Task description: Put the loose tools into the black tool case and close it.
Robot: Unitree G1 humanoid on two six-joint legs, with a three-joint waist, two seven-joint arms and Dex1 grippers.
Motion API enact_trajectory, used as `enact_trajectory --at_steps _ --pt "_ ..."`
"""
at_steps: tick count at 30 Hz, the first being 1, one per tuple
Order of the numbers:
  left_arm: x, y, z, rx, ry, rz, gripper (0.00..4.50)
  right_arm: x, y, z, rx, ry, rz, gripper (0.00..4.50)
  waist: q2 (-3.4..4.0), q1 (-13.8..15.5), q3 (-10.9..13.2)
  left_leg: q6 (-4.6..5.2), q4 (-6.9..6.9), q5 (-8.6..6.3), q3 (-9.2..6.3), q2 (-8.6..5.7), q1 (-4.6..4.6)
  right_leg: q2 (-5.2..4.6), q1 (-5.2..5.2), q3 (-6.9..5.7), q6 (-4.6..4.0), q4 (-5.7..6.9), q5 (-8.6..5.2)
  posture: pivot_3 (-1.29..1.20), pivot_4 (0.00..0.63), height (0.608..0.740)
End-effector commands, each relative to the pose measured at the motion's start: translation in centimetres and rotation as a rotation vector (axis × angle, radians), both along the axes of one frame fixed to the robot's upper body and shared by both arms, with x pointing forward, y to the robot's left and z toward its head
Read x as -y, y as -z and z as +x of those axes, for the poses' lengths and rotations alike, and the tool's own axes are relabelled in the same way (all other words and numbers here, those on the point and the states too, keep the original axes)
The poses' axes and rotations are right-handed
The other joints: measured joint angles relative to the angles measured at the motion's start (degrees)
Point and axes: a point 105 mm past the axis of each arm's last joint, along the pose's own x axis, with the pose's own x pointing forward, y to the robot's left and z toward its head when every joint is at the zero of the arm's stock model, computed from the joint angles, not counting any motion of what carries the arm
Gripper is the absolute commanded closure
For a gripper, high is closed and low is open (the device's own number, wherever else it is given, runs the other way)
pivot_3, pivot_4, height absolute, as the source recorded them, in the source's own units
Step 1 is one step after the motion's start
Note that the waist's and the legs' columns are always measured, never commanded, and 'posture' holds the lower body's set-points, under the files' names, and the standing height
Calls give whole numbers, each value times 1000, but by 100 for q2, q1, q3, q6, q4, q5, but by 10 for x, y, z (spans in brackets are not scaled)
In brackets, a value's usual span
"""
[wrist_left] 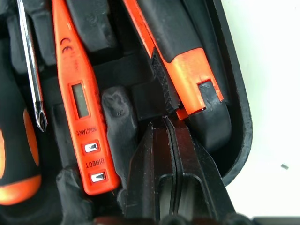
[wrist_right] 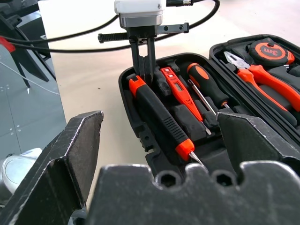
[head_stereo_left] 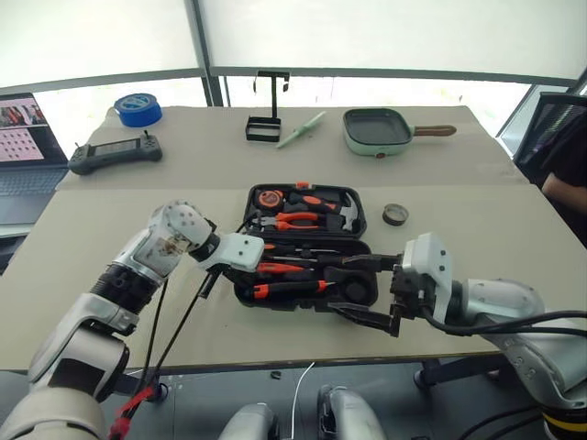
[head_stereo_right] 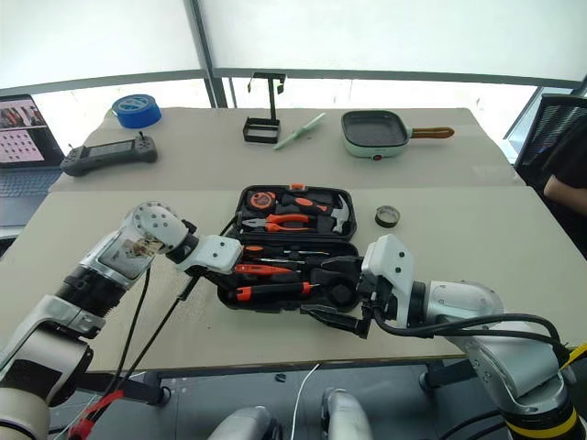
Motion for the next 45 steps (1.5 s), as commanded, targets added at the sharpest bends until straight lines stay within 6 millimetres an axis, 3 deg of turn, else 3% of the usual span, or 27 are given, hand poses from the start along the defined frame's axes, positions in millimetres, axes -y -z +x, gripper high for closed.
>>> enact_trajectory --at_steps 1,7,10,13,16,19,25,30,33,40,45 --pt "2 4 5 -23 -49 -6 4436 0 -8 -1 42 -2 10 0 0 41 0 1 1 0 0 0 4 0 4 0 0 1 0 0 150 740" --pt "8 -43 17 12 -64 -124 4436 1 -6 -2 34 0 9 0 -2 95 1 19 12 -9 0 0 -3 4 5 0 9 2 4 0 150 740" --pt "14 -70 17 -6 -60 -207 4436 1 -6 -3 33 1 8 0 -3 107 2 18 26 -9 -1 0 -20 8 -8 -4 9 4 5 0 150 740" --pt "21 -82 11 -38 -42 -253 4436 1 -5 -2 32 1 7 0 -3 79 2 20 26 -10 0 -2 -23 5 -10 -5 11 2 7 0 150 740" --pt "28 -75 0 -63 10 -228 4436 0 -4 -3 31 0 6 0 -3 30 2 20 24 -10 0 -4 -22 3 -9 -5 13 1 7 0 150 740" --pt "27 -49 -8 -78 43 -147 4436 0 -5 -3 31 1 6 0 -3 -2 2 19 24 -10 0 -4 -20 2 -9 -4 12 -2 7 0 150 740" --pt "13 -17 -20 -90 86 -7 4436 3 -3 -4 25 9 -2 0 -2 -24 2 18 24 -10 1 -4 -15 2 -9 2 12 -1 7 0 150 740" --pt "8 0 -6 37 98 66 4436 1 -3 -4 22 8 6 0 -1 37 1 18 25 -11 2 -5 -8 -1 0 3 12 -2 7 0 150 740" --pt "14 -5 -4 25 80 16 4436 0 -4 -4 23 7 8 0 14 122 -8 20 26 -11 1 -6 8 -4 20 7 14 -3 8 0 150 740" --pt "25 -43 -19 -147 56 -156 4436 1 -3 -4 20 9 5 0 11 97 -6 32 42 -15 2 -5 -7 7 8 10 20 6 9 0 150 740" --pt "28 -44 -9 -117 35 -149 4436 1 -3 -4 19 8 6 0 12 63 -7 31 33 -15 2 -7 -18 8 -2 -1 20 4 9 0 150 740"
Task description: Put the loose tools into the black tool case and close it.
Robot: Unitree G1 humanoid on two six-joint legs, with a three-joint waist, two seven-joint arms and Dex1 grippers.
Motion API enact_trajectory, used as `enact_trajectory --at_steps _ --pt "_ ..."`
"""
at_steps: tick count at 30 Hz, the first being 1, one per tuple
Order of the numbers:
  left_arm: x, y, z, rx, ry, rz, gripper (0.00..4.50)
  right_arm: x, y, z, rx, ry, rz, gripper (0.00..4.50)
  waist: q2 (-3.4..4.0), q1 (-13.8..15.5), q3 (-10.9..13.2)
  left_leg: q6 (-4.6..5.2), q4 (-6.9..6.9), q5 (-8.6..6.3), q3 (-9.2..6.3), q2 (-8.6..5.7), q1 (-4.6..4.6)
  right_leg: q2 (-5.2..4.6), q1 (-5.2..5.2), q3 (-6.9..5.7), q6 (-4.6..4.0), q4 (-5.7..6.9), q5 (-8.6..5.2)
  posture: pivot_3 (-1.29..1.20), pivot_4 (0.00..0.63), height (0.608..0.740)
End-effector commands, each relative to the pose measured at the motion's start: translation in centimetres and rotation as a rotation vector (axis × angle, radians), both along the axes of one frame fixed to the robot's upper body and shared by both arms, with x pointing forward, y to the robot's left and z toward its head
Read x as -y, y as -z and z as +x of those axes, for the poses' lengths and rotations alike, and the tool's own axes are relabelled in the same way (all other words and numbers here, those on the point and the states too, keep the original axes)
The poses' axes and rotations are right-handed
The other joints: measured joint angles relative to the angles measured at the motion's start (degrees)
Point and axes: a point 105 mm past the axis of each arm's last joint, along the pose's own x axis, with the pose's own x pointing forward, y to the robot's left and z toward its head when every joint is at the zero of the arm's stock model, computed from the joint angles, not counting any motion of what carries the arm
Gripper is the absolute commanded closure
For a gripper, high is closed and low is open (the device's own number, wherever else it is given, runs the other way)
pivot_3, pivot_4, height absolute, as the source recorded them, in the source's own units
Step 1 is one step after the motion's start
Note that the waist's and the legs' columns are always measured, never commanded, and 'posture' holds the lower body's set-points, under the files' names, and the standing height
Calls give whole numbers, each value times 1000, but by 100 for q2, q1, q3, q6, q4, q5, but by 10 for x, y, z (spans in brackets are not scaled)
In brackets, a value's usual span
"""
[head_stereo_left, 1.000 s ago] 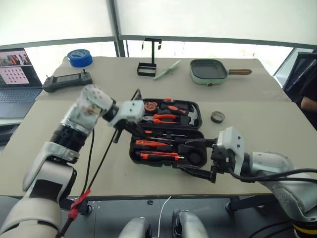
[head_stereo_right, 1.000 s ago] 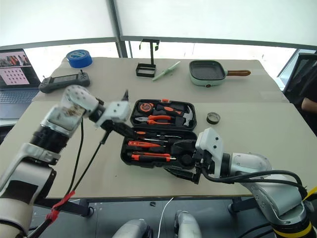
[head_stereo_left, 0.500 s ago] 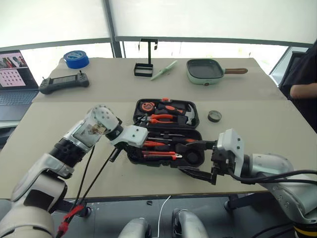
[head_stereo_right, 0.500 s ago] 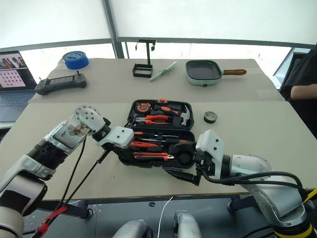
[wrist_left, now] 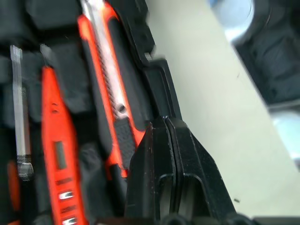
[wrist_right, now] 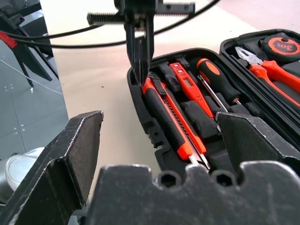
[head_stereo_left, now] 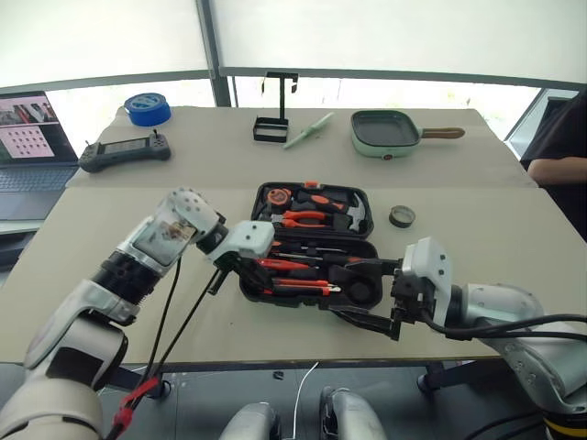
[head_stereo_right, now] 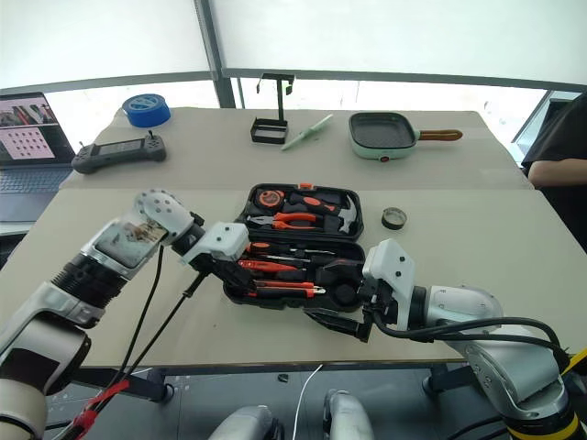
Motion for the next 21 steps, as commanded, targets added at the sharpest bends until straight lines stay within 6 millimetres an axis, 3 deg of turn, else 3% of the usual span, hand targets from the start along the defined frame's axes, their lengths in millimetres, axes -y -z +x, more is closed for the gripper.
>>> enact_trajectory --at_steps 1,10,14,21 --pt "5 1 7 59 15 16 4436 -2 -10 -3 43 -16 7 0 0 -9 0 0 0 0 0 -2 0 -1 2 -1 1 -2 0 0 150 740" --pt "6 50 11 244 67 143 4436 -2 -11 -4 42 -14 8 0 12 -27 -7 -1 -3 -1 1 -5 17 -14 10 12 3 -12 2 0 150 740" --pt "5 52 13 283 76 147 4436 -2 -11 -6 38 -16 11 0 12 16 -16 0 1 -2 1 -5 23 -13 20 17 6 -11 2 0 150 740" --pt "10 45 -3 191 95 82 4436 -2 -9 -6 33 -20 8 0 20 -81 -24 0 -11 -2 2 -1 28 -6 14 18 6 -7 1 0 150 740"
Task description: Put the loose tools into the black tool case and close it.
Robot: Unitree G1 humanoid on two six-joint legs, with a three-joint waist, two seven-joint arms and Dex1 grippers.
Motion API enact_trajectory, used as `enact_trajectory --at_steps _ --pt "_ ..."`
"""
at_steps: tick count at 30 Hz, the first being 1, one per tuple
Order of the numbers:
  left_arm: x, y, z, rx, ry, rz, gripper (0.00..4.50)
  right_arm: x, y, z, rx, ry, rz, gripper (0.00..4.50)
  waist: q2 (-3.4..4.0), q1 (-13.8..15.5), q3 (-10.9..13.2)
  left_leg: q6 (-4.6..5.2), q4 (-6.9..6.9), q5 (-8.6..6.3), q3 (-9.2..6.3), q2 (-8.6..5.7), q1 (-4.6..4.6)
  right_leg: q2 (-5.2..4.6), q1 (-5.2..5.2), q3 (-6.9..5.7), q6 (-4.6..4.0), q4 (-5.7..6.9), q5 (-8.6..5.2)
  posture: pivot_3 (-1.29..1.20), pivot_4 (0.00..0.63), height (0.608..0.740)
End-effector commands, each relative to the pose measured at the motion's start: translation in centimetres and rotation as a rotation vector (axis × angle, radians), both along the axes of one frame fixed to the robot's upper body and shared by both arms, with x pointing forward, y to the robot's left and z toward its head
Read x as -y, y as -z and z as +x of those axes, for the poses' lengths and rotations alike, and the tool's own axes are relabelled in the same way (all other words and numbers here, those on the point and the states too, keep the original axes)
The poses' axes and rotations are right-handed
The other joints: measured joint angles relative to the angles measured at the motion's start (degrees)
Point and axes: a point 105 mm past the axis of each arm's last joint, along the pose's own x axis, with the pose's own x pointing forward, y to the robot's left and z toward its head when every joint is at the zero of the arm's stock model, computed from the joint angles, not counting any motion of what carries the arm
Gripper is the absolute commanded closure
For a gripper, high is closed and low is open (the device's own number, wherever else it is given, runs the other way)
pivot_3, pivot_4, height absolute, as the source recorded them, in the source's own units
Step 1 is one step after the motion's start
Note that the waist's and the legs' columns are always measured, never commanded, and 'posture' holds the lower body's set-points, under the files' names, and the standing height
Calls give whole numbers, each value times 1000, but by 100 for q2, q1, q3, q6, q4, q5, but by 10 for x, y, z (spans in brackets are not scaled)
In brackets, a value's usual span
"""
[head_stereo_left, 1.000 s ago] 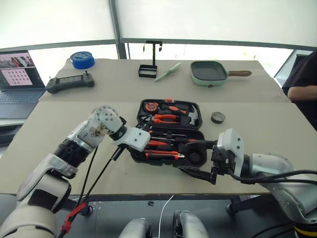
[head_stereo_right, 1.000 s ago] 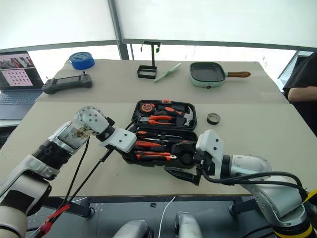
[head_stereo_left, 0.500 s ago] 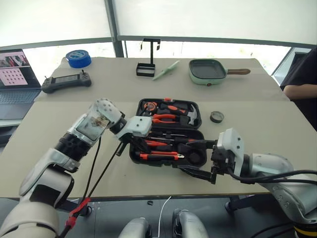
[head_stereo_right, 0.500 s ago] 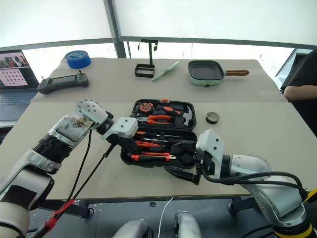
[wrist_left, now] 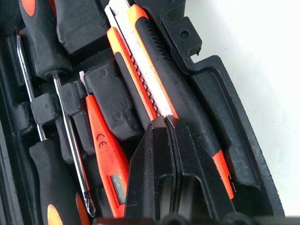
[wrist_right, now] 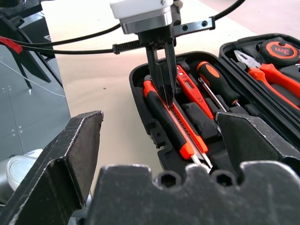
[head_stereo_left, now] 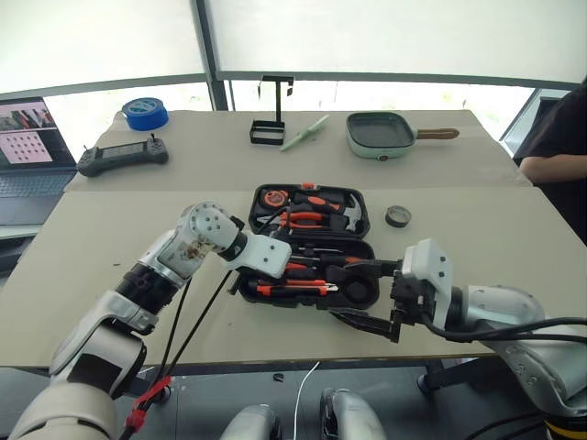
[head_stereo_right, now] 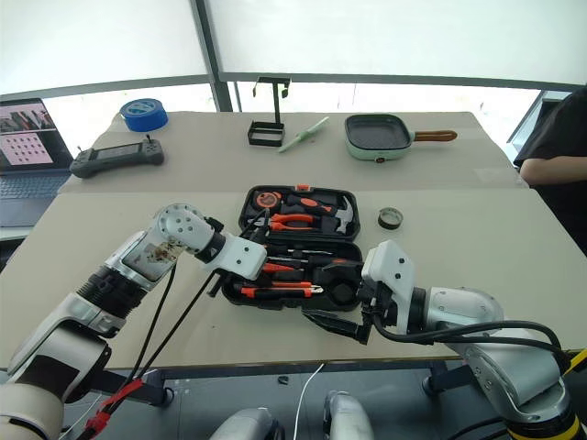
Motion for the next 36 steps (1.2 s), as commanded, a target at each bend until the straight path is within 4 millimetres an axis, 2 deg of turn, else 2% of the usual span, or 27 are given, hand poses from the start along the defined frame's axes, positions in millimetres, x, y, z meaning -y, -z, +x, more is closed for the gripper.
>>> enact_trajectory --at_steps 1,7,9,16,22,29,32,36 --pt "-3 11 -12 -100 5 21 4436 0 -8 -2 28 -13 7 0 0 -34 0 0 -1 0 0 0 -1 0 -1 -1 0 -1 0 0 150 740" --pt "9 -21 -8 -170 -21 -92 4436 0 -7 -3 27 -16 4 0 -1 -32 1 0 -7 0 1 0 -15 3 -11 -6 0 -2 0 0 150 740" --pt "8 -24 -10 -181 -8 -77 4436 0 -7 -4 26 -17 3 0 -1 -25 1 0 -7 0 0 -1 -19 3 -12 -11 0 -2 0 0 150 740" --pt "3 -6 -12 -147 30 2 4436 0 -6 -4 25 -16 -1 0 -1 -30 1 0 -6 0 0 -1 -15 -1 -12 -6 0 -5 0 0 150 740" --pt "0 11 -1 -39 24 58 4436 0 -6 -6 24 -14 1 0 1 8 0 0 -4 0 0 -1 -6 -6 -3 -5 0 -6 0 0 150 740" --pt "-6 28 -9 -44 60 115 4436 -2 -6 -7 21 -18 8 0 4 33 -4 1 5 0 0 -1 0 -4 5 2 0 2 0 0 150 740" --pt "-5 26 -6 -28 47 99 4436 -2 -6 -7 21 -21 10 0 7 40 -7 1 4 0 0 -1 2 -4 5 2 0 2 0 0 150 740" --pt "1 3 4 -41 -25 -11 4436 -1 -6 -7 23 -15 6 0 6 64 -8 2 7 0 0 -1 1 -4 8 2 1 1 0 0 150 740"
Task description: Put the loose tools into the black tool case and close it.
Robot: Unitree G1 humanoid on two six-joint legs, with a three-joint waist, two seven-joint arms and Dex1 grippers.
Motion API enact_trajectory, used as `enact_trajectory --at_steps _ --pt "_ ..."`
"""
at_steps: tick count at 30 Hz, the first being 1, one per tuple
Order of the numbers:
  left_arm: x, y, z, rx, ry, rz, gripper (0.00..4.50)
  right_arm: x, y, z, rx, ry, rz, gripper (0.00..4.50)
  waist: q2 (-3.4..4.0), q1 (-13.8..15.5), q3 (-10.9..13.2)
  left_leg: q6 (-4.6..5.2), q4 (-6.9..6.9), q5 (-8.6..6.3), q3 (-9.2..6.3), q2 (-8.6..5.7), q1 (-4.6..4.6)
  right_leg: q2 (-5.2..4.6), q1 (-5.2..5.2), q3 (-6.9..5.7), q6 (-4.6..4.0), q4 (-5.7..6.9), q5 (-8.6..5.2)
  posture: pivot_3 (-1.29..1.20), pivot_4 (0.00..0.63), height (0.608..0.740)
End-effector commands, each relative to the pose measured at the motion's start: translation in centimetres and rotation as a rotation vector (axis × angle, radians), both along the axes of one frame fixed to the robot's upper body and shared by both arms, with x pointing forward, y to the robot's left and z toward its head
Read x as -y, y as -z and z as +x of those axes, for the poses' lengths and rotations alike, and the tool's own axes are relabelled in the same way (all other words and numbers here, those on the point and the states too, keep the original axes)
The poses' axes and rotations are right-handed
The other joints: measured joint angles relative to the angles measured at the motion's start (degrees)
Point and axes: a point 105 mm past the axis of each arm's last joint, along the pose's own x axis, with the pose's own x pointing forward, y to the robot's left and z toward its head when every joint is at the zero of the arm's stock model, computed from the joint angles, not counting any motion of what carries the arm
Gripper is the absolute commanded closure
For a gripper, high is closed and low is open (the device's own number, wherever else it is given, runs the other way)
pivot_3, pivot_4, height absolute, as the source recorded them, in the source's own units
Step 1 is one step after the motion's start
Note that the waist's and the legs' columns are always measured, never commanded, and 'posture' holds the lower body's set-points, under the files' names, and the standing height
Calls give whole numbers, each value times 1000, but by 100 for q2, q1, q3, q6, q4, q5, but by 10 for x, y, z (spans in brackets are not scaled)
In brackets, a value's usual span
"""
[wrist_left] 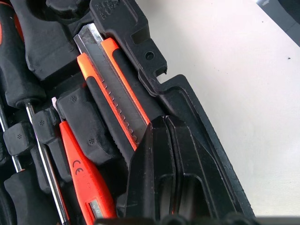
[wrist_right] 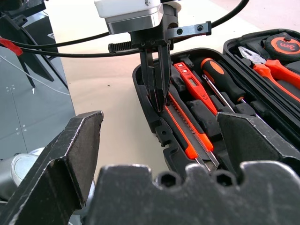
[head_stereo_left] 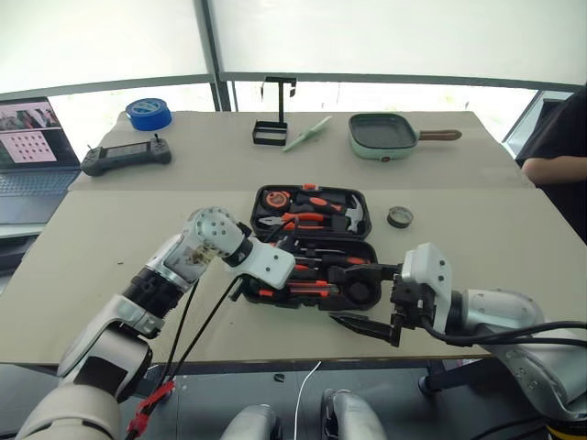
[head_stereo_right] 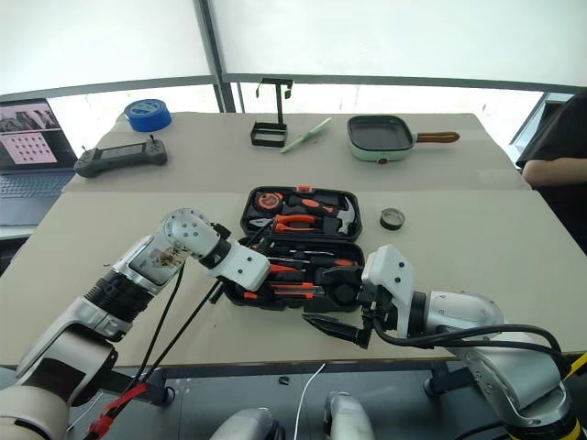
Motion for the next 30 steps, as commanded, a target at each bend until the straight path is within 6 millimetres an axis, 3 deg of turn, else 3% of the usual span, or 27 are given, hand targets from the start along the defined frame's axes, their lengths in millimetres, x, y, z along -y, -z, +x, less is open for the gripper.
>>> enact_trajectory --at_steps 1,7,12,17,20,26,30 --pt "-7 -10 12 -49 -137 -63 4436 0 -10 -3 42 -9 2 0 0 14 0 0 1 0 0 0 -1 0 0 0 0 0 0 0 150 740" --pt "-8 -73 22 -162 -317 -502 4436 34 -14 5 64 131 -48 0 -4 6 3 1 0 0 -1 1 -23 9 -24 -4 2 0 -1 0 150 740" --pt "-38 -113 3 -327 -427 -698 3012 95 -23 4 23 307 -119 0 -4 -70 3 1 -8 -1 -2 -1 -28 7 -26 -13 6 1 -2 0 150 740" --pt "-46 -113 -29 -306 -397 -668 1285 138 -30 19 6 394 -218 0 -1 -115 5 -8 -19 -3 3 -1 5 4 -9 -4 4 -10 -4 0 150 740" --pt "-47 -101 -39 -264 -374 -598 142 142 -33 44 37 394 -261 0 -2 -141 8 -20 -27 1 13 0 25 1 1 12 3 -5 -5 0 150 740" --pt "-42 -99 -38 -232 -383 -603 66 129 -24 116 76 392 -375 0 -2 -162 16 -40 -42 14 27 9 29 7 -3 22 -10 -2 -8 0 150 740" --pt "-42 -101 -36 -213 -393 -607 66 121 -11 151 74 363 -503 0 -1 -152 20 -38 -43 15 21 11 7 5 -21 10 -15 -4 -8 0 150 740"
